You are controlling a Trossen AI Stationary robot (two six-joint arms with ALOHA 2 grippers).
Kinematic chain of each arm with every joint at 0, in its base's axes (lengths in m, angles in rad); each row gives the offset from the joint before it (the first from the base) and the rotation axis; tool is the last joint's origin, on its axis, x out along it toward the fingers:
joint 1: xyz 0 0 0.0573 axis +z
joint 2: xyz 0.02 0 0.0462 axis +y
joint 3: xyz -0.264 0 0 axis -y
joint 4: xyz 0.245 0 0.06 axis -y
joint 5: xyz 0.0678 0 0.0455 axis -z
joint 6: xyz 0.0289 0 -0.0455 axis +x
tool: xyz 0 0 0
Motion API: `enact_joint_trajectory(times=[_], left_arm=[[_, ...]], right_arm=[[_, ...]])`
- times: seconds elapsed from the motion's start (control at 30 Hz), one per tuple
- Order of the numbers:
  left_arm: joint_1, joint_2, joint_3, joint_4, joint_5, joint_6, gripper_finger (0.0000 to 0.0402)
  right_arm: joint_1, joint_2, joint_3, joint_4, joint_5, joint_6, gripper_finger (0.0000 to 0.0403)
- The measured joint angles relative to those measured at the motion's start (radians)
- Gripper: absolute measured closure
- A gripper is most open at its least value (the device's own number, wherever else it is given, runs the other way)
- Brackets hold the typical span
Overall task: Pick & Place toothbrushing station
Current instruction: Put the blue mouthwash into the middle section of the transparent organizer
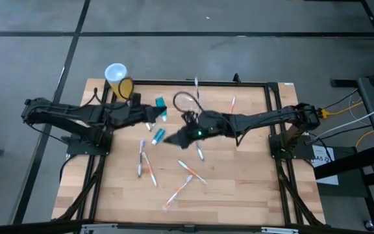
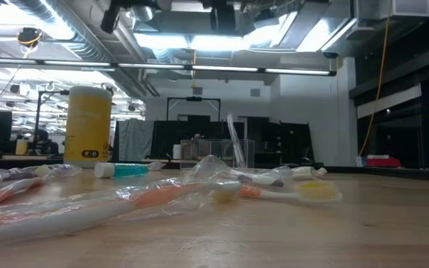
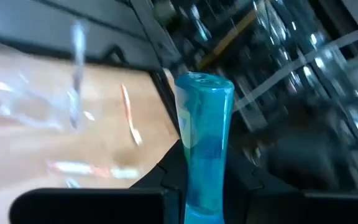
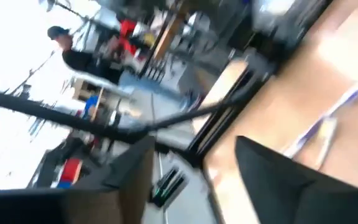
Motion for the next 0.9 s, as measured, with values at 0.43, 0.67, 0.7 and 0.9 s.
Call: enact_joint_trajectory(times=[0.43,0.67,0.7,0.9], left_arm=[[0.532,0.033,-0.317,0.805,0.631,-0.195,0.0354],[0.656,0.243,-0.537,1.343,0.682,-0.547,0.0354],[0.645,0.284,-0.538,1.4,0.674,-0.576,0.0354],[0.532,0.552,-0.389,1.65,0.568,-0.711,0.0354]], right_arm=[[0.115,-0.158,0.0,-0.474,0.188,-0.016,0.0165],[0.224,-0.325,0.0,-0.682,0.426,0.063,0.0187],[0.239,-0.337,0.0,-0.696,0.45,0.08,0.0188],[0.294,-0.357,0.0,-0.784,0.534,0.199,0.019]])
